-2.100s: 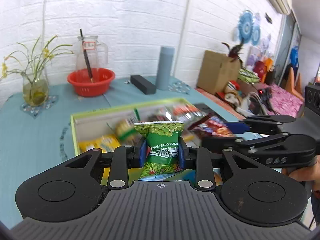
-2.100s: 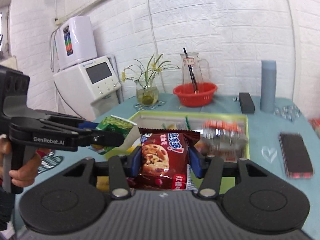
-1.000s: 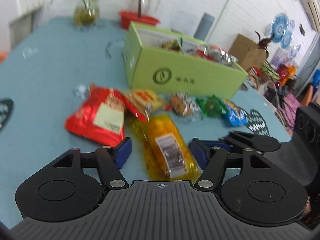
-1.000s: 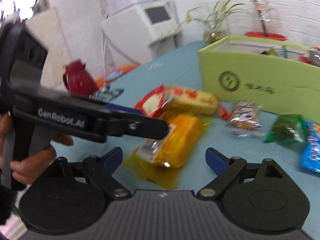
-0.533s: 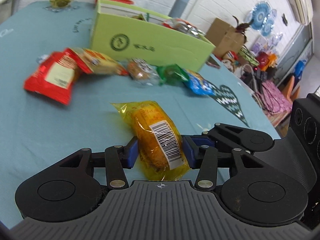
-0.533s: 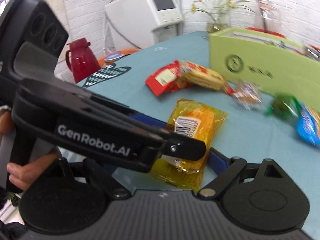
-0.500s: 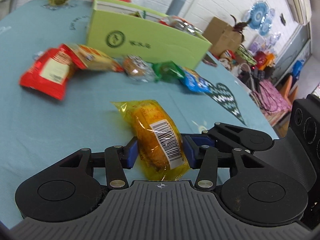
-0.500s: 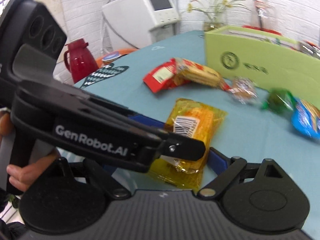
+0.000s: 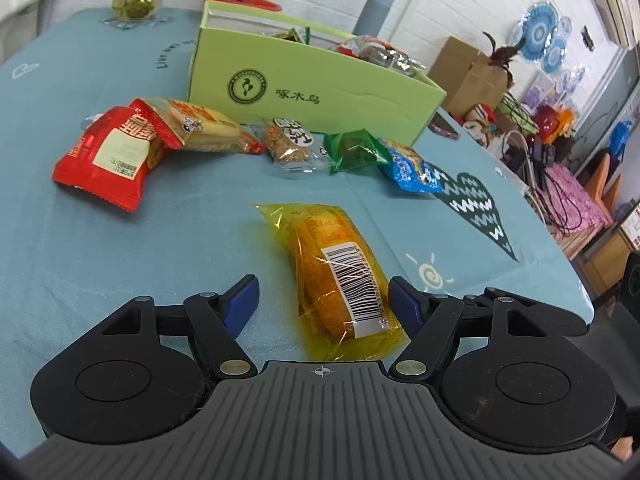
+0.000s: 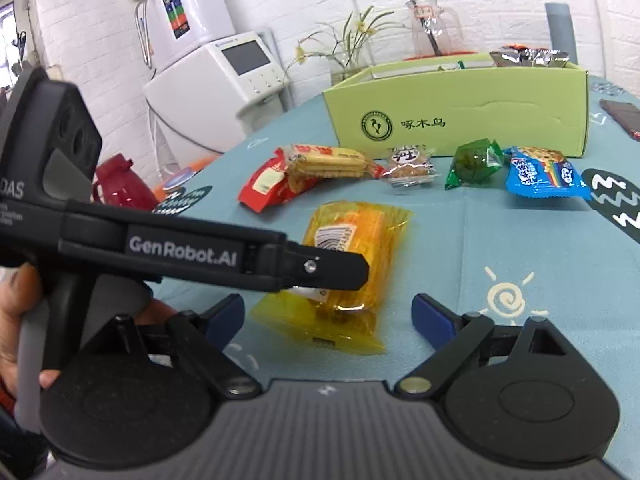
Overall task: Organize snacks
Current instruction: 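Lift the bread bag into the green box and open the left gripper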
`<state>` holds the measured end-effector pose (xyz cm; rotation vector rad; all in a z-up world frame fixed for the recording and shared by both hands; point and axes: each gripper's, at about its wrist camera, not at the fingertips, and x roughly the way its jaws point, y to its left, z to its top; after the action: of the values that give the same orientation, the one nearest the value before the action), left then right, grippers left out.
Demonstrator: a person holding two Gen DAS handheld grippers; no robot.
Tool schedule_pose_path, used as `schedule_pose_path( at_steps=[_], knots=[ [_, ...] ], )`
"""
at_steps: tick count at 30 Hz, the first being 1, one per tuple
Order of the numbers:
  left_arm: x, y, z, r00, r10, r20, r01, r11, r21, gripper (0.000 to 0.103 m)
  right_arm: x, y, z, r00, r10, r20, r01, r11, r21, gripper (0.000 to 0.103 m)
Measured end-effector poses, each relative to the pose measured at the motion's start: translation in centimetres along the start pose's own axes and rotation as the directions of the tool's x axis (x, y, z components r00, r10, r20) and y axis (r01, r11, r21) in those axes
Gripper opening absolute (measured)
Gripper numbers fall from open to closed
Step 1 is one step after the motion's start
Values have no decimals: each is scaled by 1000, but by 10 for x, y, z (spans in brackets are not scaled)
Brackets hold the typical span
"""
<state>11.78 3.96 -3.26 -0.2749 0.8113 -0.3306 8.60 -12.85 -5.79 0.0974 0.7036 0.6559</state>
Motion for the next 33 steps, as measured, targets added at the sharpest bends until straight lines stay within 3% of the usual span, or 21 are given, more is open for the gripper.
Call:
schedule_pose_path(
  at_steps=[3,7,10,12,15,19,24,29,33],
  knots=[
    [1,0,1,1000,-4,1,4,1000,1,58,2,10,4,999,-43,-6,43,997,-60,93],
    [5,-3,-1,1000,-21,4,21,999,40,59,13,17,-1,1000,-24,2,25,994,-109,90],
    [6,-6,-4,998,-62,1,62,994,95,25,16,21,1,1000,-11,-5,10,991,-131,81],
    [3,-1,1,995,-98,4,97,994,51,21,13,15,7,1000,26,3,-25,996,-87,80],
    [-1,-8,16,994,-98,42,94,992,82,21,11,14,23,999,18,35,-15,995,-94,81],
    [-5,-15,57,987,-111,116,96,988,124,21,10,9,66,995,11,96,3,990,-141,81],
    [4,-9,141,973,-87,213,54,986,156,22,35,-6,146,986,28,166,9,976,-218,82],
    [48,23,208,982,-38,185,16,993,120,22,94,-39,207,989,43,138,-13,977,-214,85],
    [80,45,228,984,49,171,-69,991,116,27,126,-55,227,993,28,117,-4,980,-201,96]
  ],
)
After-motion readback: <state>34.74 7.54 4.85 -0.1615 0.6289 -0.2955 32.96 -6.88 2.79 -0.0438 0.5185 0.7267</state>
